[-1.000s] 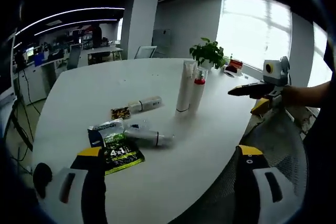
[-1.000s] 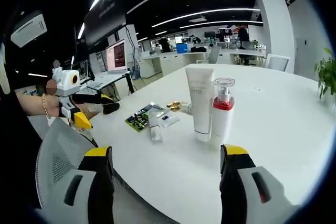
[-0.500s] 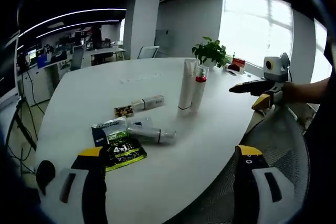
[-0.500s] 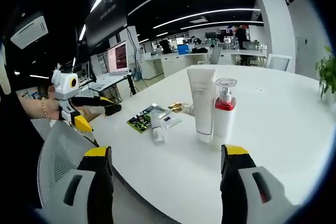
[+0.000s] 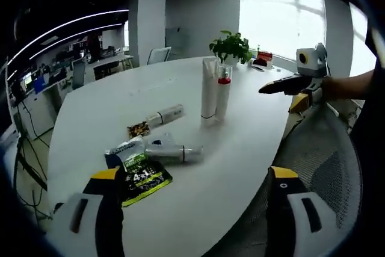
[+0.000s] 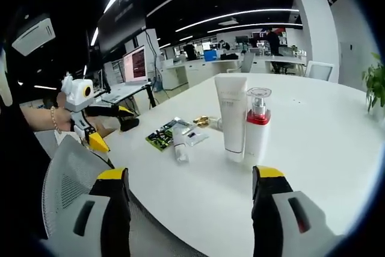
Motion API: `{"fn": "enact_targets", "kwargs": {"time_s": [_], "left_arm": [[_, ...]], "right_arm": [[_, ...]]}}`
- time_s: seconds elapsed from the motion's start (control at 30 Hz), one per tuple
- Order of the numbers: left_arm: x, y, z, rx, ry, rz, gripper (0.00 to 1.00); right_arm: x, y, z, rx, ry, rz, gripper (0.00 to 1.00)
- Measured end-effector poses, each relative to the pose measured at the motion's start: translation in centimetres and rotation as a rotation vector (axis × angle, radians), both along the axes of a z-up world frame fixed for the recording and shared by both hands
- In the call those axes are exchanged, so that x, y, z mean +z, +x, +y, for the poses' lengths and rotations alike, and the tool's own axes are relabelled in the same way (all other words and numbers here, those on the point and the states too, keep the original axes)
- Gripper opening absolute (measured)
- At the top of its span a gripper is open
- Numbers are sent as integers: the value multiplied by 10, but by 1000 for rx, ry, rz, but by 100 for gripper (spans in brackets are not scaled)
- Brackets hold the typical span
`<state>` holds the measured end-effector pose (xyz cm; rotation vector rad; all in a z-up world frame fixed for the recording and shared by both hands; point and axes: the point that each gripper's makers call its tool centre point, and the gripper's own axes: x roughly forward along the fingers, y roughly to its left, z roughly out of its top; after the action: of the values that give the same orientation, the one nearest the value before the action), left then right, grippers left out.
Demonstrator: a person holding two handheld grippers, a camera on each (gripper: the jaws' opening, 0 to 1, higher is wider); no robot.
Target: Arrange the skincare products in the storage area until every visible bottle or jar stands upright without overlapping.
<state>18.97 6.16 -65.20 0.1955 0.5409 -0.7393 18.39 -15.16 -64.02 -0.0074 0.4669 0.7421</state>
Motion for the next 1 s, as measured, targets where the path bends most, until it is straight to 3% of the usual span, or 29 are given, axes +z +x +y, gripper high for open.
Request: {"fn": "enact_targets", "kwargs": {"time_s": [0.7, 1.0], "left_arm": [[-18, 47, -18, -216, 187, 6, 81], [-37, 59, -25, -371, 275, 44, 73]], "right_arm": [[-1, 0, -2, -15, -11, 1, 81], [-3, 3, -5, -29, -14, 13, 81]]}}
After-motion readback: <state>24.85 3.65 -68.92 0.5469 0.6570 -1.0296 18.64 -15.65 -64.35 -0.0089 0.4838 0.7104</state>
